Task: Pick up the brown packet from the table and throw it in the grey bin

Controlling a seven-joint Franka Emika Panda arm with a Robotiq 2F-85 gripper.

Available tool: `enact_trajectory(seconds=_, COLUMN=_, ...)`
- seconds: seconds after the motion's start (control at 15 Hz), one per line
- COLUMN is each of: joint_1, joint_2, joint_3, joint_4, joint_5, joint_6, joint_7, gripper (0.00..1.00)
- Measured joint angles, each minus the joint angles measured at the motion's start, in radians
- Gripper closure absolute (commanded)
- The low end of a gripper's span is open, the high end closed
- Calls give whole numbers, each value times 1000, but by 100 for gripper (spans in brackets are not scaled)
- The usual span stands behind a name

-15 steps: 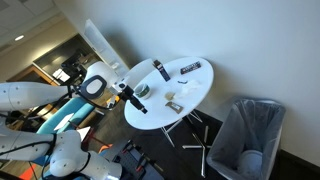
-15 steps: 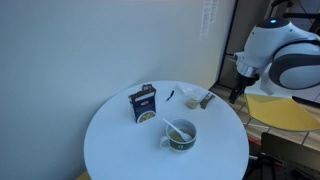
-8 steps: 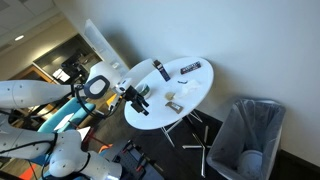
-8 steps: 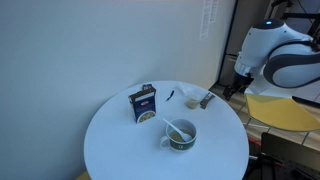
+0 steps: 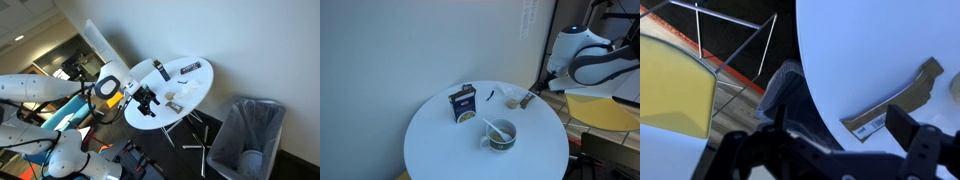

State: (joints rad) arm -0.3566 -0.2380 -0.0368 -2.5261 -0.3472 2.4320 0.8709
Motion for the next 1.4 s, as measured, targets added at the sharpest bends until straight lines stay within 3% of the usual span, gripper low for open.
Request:
enact_trajectory(seconds=0.6, joint_1=14, joint_2=168, joint_3=-48, joint_4=54, joint_5=9, joint_6=249, joint_7=315, gripper=0)
enact_trajectory(seconds=1.27, joint_1=117, joint_2=310, joint_3=-114, joint_4=129, joint_5=97, joint_6=301, joint_7=337, gripper=0)
enact_trajectory(seconds=1.33, joint_1=125, joint_2=318, joint_3=-120, joint_4=135, joint_5=100, joint_6=301, joint_7=337, gripper=16)
enact_trajectory(seconds=1.4, joint_1=132, joint_2=325, joint_3=-126, joint_4=140, joint_5=104, joint_6=301, joint_7=337, gripper=26)
